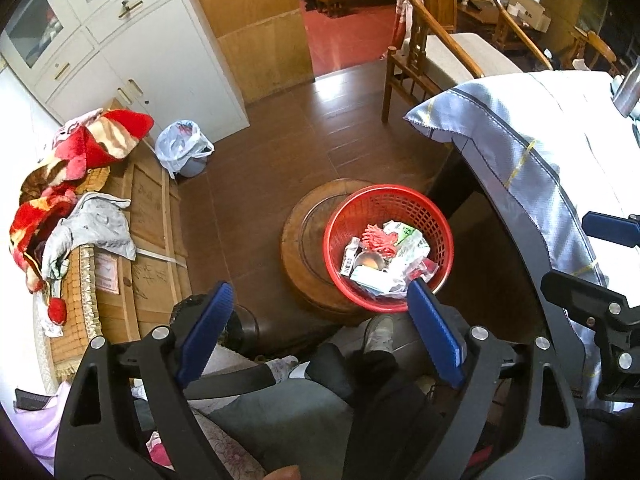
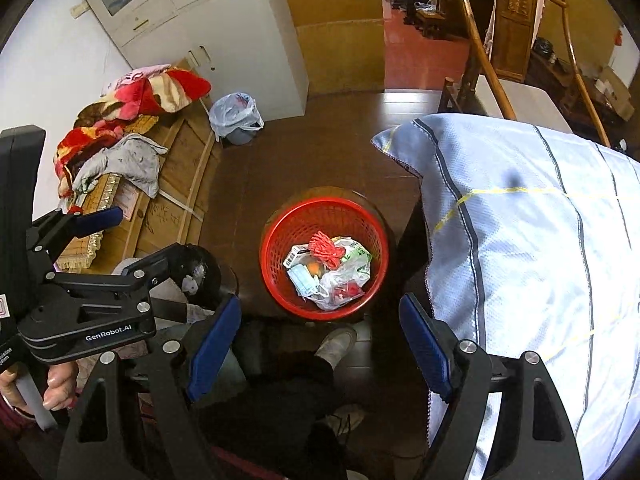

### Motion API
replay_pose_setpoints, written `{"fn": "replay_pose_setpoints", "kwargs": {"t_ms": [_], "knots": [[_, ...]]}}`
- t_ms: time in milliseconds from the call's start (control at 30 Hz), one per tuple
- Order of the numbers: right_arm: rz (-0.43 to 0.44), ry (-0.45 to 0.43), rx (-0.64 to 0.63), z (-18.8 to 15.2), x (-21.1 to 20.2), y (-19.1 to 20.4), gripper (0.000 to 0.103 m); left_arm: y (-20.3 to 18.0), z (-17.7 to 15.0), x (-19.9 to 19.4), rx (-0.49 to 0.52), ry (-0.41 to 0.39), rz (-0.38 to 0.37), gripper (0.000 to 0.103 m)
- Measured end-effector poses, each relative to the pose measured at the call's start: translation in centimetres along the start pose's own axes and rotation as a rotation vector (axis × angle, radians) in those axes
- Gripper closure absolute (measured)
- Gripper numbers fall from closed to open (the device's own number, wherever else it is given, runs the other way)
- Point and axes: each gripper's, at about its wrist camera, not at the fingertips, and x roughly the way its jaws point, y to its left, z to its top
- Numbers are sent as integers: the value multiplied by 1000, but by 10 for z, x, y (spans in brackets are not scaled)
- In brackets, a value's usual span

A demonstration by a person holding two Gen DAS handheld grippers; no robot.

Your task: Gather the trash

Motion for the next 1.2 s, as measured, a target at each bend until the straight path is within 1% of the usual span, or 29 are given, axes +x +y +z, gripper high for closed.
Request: {"fn": "replay_pose_setpoints", "kwargs": {"t_ms": [633, 1200], "knots": [[-23, 54, 26, 15, 26, -5, 23, 0, 17, 25, 40, 43, -27, 17], [-37, 90, 20, 22, 40, -5, 23, 4, 27, 40, 33, 67, -56, 17]]}}
